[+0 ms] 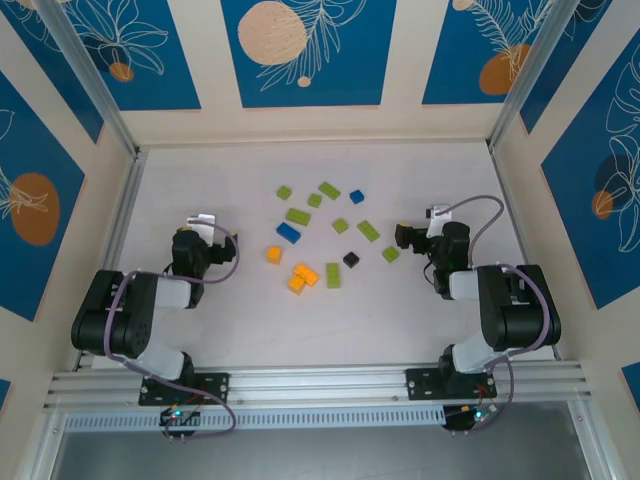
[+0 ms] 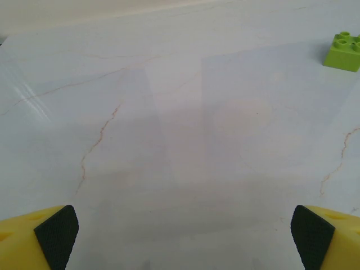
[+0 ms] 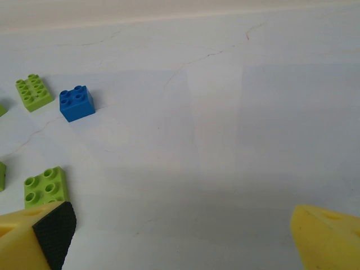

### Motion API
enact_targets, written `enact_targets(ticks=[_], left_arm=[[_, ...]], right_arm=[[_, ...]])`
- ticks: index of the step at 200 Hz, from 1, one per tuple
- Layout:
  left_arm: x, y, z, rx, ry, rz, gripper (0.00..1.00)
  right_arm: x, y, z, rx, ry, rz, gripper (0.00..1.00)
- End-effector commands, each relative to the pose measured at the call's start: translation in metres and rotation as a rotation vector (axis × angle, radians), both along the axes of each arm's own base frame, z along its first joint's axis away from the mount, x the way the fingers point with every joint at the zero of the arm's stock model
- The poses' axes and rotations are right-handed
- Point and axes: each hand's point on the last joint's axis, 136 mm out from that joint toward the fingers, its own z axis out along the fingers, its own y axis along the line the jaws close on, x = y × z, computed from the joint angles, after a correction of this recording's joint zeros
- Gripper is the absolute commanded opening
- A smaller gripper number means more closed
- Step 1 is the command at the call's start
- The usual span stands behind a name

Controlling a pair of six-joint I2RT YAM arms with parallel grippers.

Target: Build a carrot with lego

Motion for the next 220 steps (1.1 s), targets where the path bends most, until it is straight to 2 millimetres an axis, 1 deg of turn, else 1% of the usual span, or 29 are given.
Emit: enact_targets(ticks=[1,206,220], left_arm=[[0.0074,0.0027,0.0097,-0.018,-0.03,0.002,1.0],[0.0074,0.003,0.0105,-0.019,-0.033,0.003,1.0],[0.0069,0.0029,0.0104,-0.018,-0.035,0.003,1.0]], right_arm=[[0.0057,0.0005,0.0094,0.013,-0.024,0.005,0.99],[0.0057,0.0006,0.0083,0.019,-0.017,0.008,0.99],[0.0075,0.0022,0.0128,0.016,-0.016,0.016,0.99]])
